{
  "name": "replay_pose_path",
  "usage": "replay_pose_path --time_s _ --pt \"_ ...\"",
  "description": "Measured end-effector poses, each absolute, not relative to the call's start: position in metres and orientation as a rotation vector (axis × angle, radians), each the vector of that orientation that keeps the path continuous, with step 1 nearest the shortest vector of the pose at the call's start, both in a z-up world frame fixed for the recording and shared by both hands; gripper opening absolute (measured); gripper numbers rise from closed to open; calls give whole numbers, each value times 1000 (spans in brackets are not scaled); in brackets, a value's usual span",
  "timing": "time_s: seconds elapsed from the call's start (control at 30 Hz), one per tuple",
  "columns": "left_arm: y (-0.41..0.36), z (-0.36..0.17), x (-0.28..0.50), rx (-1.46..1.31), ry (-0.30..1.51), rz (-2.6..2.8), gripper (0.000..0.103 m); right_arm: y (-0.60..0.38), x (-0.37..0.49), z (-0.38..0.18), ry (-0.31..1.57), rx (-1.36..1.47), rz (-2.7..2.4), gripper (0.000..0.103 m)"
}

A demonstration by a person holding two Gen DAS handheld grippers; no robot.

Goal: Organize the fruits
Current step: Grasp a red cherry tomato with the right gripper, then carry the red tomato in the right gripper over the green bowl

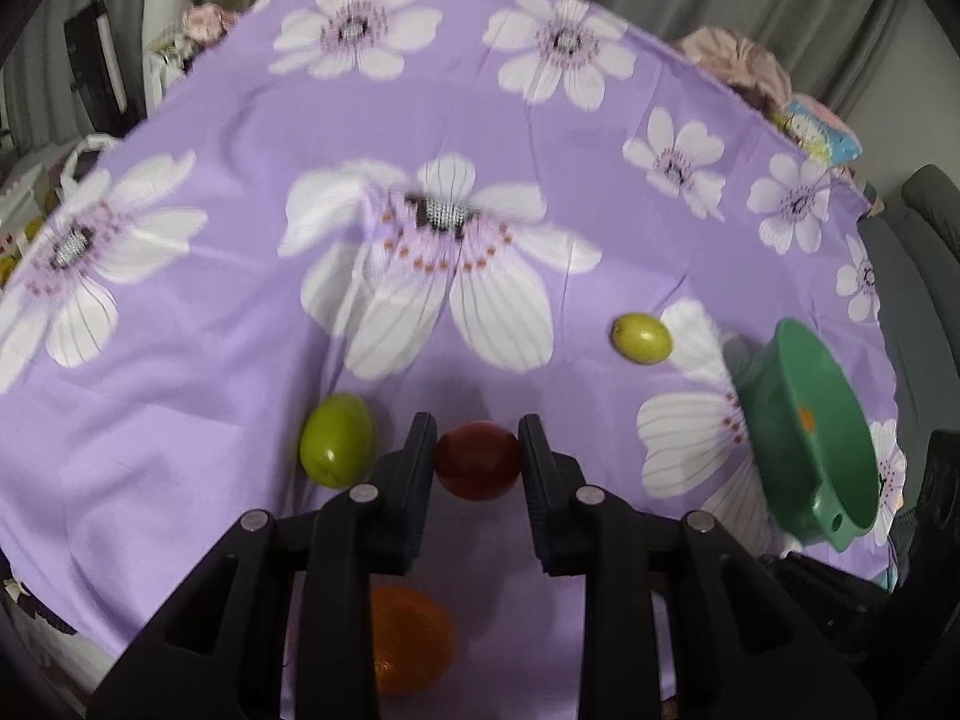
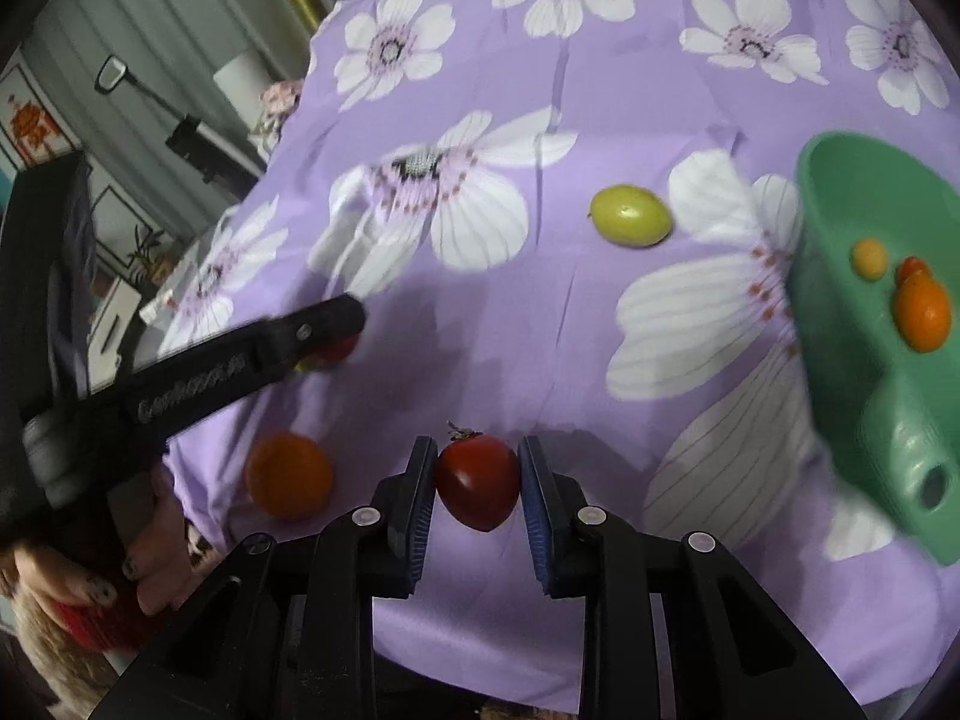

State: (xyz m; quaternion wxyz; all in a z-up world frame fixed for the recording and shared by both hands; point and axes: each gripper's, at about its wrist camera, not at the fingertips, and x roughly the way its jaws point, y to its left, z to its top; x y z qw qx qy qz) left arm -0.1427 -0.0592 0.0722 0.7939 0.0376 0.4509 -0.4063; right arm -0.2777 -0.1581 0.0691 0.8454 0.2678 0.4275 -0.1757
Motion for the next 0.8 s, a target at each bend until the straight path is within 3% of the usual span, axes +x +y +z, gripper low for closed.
replay_pose_path --time_s 0.23,0.43,0.8 --pt "-62 118 -157 28 833 -895 28 -179 -283 131 765 565 -418 29" --pt "-77 155 -189 48 693 -957 28 -194 -310 193 516 563 -480 29" --pt "-142 165 -243 108 647 -1117 28 -246 -365 183 426 671 -610 29"
